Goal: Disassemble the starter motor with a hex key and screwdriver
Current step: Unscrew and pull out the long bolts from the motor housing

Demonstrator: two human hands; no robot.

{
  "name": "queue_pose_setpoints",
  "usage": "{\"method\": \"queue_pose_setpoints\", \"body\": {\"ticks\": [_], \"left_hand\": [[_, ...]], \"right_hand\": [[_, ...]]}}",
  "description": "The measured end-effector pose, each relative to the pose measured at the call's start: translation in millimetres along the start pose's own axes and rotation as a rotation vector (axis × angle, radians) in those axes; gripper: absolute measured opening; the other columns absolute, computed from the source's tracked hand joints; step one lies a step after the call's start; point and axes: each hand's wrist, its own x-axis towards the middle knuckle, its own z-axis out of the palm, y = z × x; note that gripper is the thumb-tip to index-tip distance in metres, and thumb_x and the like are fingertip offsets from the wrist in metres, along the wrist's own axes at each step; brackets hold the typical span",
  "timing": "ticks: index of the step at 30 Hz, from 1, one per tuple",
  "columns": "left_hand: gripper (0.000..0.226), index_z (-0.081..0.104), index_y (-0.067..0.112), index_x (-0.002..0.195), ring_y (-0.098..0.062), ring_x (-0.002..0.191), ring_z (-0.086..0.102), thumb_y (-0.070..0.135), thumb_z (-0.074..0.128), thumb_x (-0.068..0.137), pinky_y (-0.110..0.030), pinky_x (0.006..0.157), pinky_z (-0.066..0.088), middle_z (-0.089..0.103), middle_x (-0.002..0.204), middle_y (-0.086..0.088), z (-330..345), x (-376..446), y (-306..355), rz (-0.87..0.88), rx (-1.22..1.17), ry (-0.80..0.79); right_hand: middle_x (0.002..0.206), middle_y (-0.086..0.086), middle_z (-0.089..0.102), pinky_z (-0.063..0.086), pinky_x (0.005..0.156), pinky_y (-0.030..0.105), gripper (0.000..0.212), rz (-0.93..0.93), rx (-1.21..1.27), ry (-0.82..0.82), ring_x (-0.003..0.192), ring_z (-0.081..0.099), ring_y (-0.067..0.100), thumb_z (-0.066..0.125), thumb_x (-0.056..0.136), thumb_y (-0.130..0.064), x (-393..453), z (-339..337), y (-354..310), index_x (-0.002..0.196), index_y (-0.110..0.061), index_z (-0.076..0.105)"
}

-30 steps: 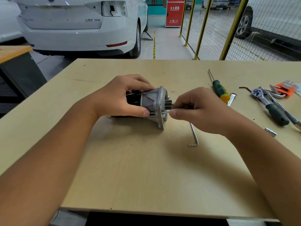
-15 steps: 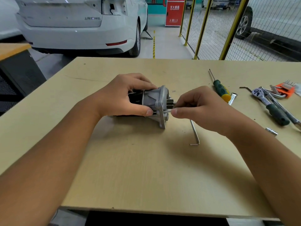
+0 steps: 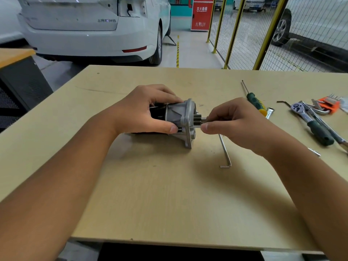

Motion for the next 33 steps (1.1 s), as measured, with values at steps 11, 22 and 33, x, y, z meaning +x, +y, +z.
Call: {"method": "queue_pose_setpoints", "body": {"ticks": [11, 22, 33], "left_hand": [[0.062, 0.073, 0.022, 0.128, -0.006, 0.112, 0.064, 0.039, 0.088, 0.070, -0.009, 0.085, 0.041, 0.067, 0.121, 0.009, 0.5, -0.2, -0.5, -0.002, -0.003, 0.013], [0.063, 0.073, 0.022, 0.128, -0.006, 0.112, 0.063, 0.039, 0.089, 0.070, -0.008, 0.085, 0.041, 0.067, 0.121, 0.009, 0.3, -0.1, 0.8, -0.004, 0.005, 0.016], [0.064, 0.073, 0.019, 0.128, -0.004, 0.110, 0.063, 0.039, 0.088, 0.069, -0.010, 0.085, 0.043, 0.067, 0.121, 0.008, -0.1, -0.1, 5.6, -0.021, 0.020, 0.017]], "right_hand": [[0.050, -0.005, 0.048, 0.028, 0.044, 0.017, 0.014, -0.007, -0.051, -0.032, 0.044, 0.035, 0.004, 0.078, 0.085, -0.018, -0.3, 0.7, -1.5, 0.074, -0.010, 0.077], [0.052, -0.006, 0.052, 0.030, 0.044, 0.019, 0.013, -0.034, -0.072, -0.026, 0.045, 0.038, 0.005, 0.078, 0.086, -0.021, 0.3, 3.8, -0.4, 0.074, -0.016, 0.077], [0.050, -0.014, 0.052, 0.031, 0.046, 0.017, 0.021, -0.098, -0.136, -0.023, 0.046, 0.041, 0.006, 0.076, 0.088, -0.021, 0.3, 6.6, 0.8, 0.069, -0.026, 0.072]]}}
